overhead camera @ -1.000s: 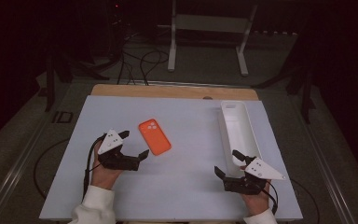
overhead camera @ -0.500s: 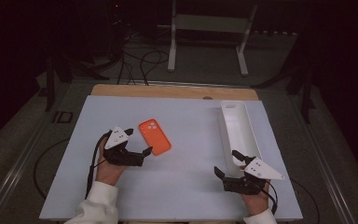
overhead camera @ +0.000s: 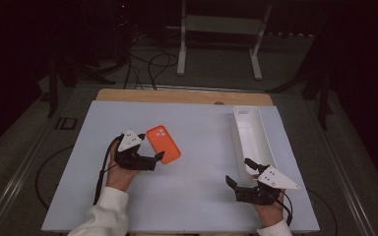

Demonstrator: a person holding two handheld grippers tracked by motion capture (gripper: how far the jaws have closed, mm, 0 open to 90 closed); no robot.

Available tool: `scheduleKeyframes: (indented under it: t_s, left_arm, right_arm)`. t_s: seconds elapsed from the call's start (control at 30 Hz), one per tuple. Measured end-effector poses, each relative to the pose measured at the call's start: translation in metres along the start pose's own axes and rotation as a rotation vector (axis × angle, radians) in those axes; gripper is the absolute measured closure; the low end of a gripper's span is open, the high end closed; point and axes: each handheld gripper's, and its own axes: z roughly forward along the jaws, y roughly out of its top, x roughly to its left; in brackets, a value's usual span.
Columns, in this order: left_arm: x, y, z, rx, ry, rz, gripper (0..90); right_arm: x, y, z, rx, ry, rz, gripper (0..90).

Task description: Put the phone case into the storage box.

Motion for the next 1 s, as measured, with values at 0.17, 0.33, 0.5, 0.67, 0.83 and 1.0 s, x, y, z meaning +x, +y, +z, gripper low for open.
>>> scheduleKeyframes:
  t_s: [0.17,0.33,0.5,0.67,0.83,1.0]
  left_arm:
    - [-0.001,0.001,0.005,0.012,-0.002,-0.002,6.6]
    - [-0.001,0.002,0.012,0.030,-0.003,-0.002,8.4]
    - [-0.003,0.004,0.017,0.043,0.008,-0.005,13.3]
    - [-0.004,0.004,0.023,0.057,0.017,-0.009,16.9]
    - [-0.004,0.003,0.027,0.068,0.026,-0.013,23.0]
    - [-0.004,0.003,0.031,0.081,0.005,-0.010,33.2]
  right_arm:
    - [0.000,0.000,0.000,-0.001,0.000,0.000,11.0]
    - [0.000,0.000,0.000,-0.002,-0.001,-0.001,11.0]
    - [0.000,0.000,0.000,0.000,0.001,-0.004,11.0]
    - [0.000,0.000,0.000,0.000,0.000,-0.005,11.0]
    - [0.000,0.000,0.000,0.000,0.001,-0.005,11.0]
    - [0.000,0.000,0.000,0.000,0.001,-0.006,11.0]
